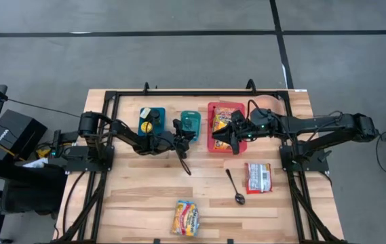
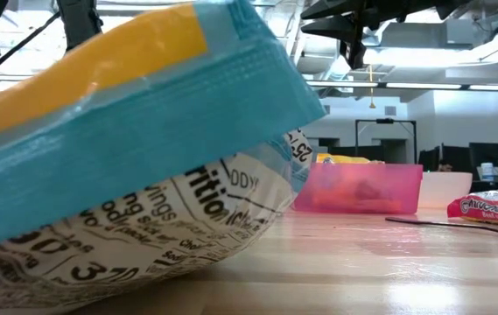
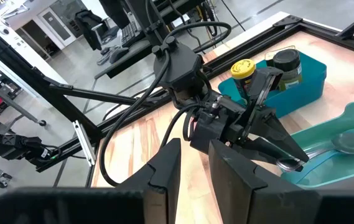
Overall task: Pick & Place Food Item
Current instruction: Put the silver spoon into the green bin, then put the black spoon into the green bin
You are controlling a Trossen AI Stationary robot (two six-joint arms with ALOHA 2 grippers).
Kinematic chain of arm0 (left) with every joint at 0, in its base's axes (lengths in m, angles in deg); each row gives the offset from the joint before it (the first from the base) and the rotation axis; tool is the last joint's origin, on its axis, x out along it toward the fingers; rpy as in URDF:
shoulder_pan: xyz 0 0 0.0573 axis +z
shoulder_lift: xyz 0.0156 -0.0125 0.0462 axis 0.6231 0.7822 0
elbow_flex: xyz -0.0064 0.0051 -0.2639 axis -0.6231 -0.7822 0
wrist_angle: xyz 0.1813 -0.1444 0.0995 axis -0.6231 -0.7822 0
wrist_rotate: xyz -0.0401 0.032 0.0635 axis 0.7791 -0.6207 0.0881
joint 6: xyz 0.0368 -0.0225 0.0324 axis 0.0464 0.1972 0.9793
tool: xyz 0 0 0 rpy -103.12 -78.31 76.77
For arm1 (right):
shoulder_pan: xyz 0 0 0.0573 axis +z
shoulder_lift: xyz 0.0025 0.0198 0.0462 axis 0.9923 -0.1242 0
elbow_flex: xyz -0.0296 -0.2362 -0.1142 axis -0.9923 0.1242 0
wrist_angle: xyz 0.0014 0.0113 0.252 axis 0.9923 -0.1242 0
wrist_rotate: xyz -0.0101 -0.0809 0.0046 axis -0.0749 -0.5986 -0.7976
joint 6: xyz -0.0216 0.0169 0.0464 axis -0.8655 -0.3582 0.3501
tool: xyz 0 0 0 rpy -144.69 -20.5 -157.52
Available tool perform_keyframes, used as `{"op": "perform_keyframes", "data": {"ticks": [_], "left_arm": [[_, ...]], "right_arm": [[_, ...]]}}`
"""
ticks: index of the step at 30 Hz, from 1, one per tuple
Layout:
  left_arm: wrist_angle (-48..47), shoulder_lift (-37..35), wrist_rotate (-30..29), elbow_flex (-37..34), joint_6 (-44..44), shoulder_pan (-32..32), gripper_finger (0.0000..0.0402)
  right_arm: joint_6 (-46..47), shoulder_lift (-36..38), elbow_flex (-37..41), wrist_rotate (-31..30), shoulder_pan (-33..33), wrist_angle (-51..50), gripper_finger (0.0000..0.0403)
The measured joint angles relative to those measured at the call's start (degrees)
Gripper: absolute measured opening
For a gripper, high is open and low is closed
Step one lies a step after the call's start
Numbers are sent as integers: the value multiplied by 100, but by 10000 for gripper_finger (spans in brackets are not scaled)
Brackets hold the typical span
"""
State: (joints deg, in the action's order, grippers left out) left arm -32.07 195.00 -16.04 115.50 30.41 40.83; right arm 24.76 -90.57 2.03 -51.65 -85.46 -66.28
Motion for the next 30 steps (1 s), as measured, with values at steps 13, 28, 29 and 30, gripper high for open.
{"op": "perform_keyframes", "data": {"ticks": [13,28,29,30], "left_arm": [[45,-251,176,2,-230,-126,92],[-59,-262,440,2,-808,-129,93],[-61,-262,442,2,-853,-129,93],[-61,-262,442,2,-868,-127,93]], "right_arm": [[2,0,0,0,0,2,79],[2,0,0,2,0,0,79],[2,1,0,2,0,0,79],[2,0,0,2,0,0,79]]}}
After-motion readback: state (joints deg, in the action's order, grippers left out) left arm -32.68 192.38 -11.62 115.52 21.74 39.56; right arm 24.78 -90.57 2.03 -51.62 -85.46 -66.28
